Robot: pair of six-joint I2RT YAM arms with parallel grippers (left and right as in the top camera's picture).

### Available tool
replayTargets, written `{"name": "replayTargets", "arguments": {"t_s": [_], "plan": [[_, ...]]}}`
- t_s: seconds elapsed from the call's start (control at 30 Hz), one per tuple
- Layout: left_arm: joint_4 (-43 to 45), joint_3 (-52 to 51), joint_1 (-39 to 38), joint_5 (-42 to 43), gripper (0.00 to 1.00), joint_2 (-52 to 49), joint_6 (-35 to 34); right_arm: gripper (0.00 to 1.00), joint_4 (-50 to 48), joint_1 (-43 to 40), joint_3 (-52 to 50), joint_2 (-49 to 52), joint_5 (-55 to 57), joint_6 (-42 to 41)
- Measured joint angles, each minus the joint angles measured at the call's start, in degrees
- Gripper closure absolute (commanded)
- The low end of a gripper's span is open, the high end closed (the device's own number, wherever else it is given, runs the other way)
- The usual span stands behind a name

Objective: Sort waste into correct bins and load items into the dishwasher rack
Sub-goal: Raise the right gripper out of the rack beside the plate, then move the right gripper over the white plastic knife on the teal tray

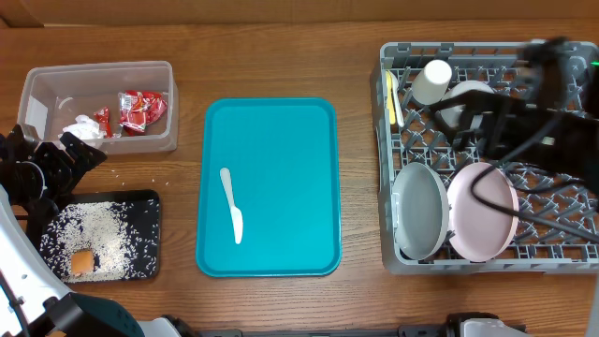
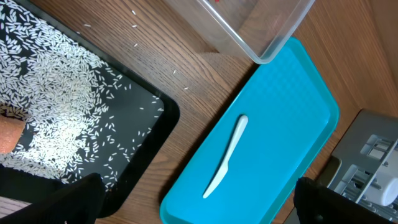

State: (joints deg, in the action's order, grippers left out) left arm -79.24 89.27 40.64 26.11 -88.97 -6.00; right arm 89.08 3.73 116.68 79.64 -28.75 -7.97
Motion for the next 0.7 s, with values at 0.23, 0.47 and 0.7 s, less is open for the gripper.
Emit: {"name": "replayTargets", "arguments": {"t_s": [0.23, 0.47, 0.7], "plan": [[0.00, 0.00, 0.00, 0.02, 0.00, 0.00, 0.00, 0.00, -6.99, 16.15, 0.00, 7.19, -0.17, 0.96], [0.00, 0.00, 0.00, 0.02, 0.00, 0.00, 0.00, 0.00, -15.04, 29.16, 0.00, 19.43, 9.03, -1.79], [0.00, 0.00, 0.00, 0.00, 0.00, 0.00, 0.00, 0.00, -18.10, 35.36, 0.00, 32.59, 16.57, -10.40]]}}
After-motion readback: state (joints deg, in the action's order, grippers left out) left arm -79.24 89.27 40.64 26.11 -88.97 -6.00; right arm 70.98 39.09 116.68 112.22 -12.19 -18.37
